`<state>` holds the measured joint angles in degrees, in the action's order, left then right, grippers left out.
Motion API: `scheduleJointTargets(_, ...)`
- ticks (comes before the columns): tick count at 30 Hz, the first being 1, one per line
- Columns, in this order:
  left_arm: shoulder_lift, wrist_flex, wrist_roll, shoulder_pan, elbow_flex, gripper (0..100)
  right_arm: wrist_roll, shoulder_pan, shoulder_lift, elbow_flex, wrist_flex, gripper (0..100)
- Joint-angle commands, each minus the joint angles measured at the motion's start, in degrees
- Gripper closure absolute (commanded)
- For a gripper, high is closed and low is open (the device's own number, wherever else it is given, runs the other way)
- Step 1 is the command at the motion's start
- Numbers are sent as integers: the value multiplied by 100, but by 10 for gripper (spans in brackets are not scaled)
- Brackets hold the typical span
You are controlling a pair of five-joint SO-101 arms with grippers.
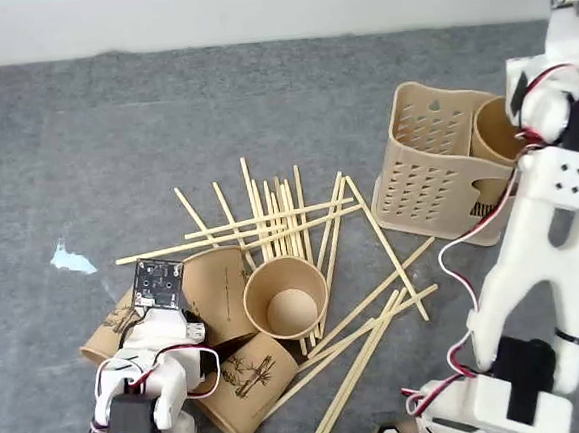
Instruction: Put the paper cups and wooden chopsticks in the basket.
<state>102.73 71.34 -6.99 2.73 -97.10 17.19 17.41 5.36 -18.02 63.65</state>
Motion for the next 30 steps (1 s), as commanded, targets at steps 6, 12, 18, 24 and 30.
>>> scheduleJointTargets(6,53,9,-53,18,66,987,-26,-277,1015,-299,1086,775)
scheduleJointTargets(12,53,9,-53,18,66,987,-18,-1279,1886,-273,2712,775)
scheduleJointTargets(18,53,9,-53,18,66,987,-211,-2492,2000,-158,3934,775)
scheduleJointTargets(24,53,9,-53,18,66,987,-1459,-3301,2369,624,3908,775)
scheduleJointTargets(30,53,9,-53,18,66,987,-1600,-4426,2818,2646,3873,775)
